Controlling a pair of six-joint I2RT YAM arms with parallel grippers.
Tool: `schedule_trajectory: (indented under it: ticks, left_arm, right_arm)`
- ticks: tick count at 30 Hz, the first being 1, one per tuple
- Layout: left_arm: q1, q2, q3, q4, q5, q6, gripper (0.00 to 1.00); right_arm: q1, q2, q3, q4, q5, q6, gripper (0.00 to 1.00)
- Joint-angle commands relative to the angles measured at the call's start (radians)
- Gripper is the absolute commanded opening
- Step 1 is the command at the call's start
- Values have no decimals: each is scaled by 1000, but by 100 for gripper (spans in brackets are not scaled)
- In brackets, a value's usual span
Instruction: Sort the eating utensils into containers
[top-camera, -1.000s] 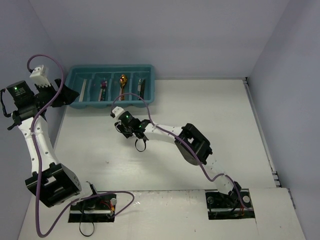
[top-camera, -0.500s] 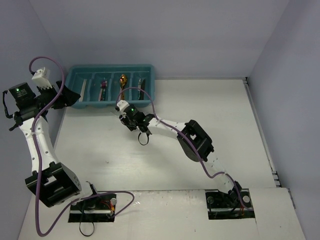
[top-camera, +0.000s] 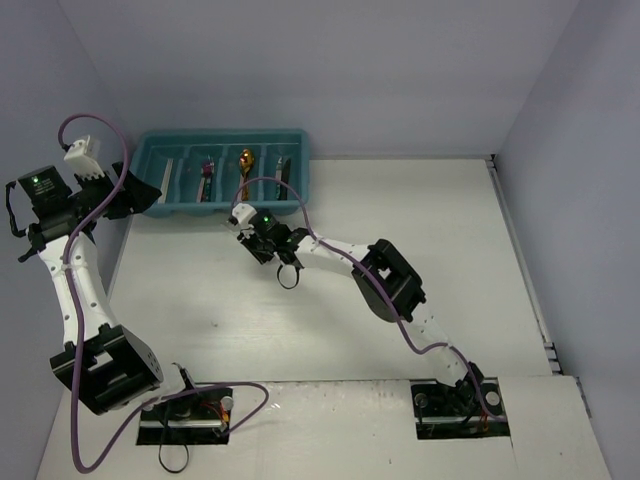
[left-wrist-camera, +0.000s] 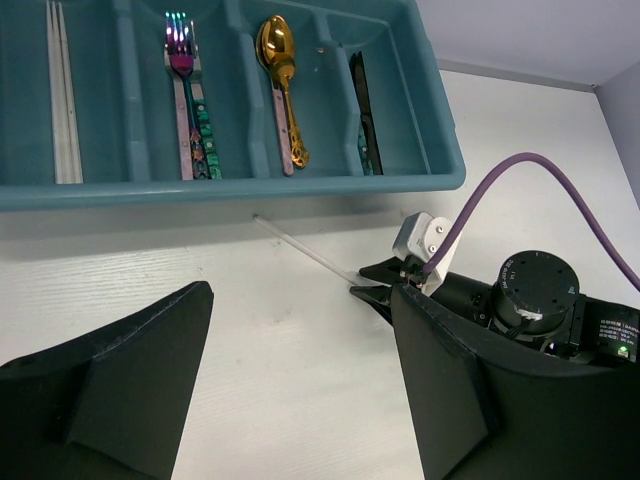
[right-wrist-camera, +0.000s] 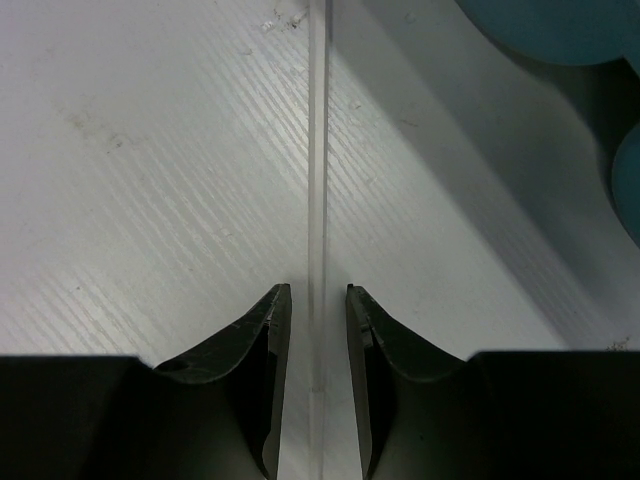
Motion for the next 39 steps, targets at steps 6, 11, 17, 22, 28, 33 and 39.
schedule_trajectory:
  ticks: [6,11,17,22,28,33,39]
  left_arm:
    - [5,-8,74,-10,32,11,70]
    - [5,-12,82,-27,51,42,70]
    - [2,-40,9,-68,216,297,70]
    - [-48,3,3,-348,249,740,70]
    - [-150,-16,-114,-418,169,998,70]
    - [-271,-36,-182,-422,159,1032,70]
    - [-306,-41,-253,-447,301,1154,69]
  right_arm:
    - [-19,-13,-6,-91,-78,-33,1]
    - [-22,-87,-122,-116,-104,-82,0]
    - [-18,-256,-232,-116,-99,-180,0]
    - [-2,-398,-324,-117,-88,-334,0]
    - [26,-542,-421,-109,-71,-519,0]
    - [39,-600,-471,-97,-89,-626,0]
    - [74,-672,-543,-88,-129,-717,0]
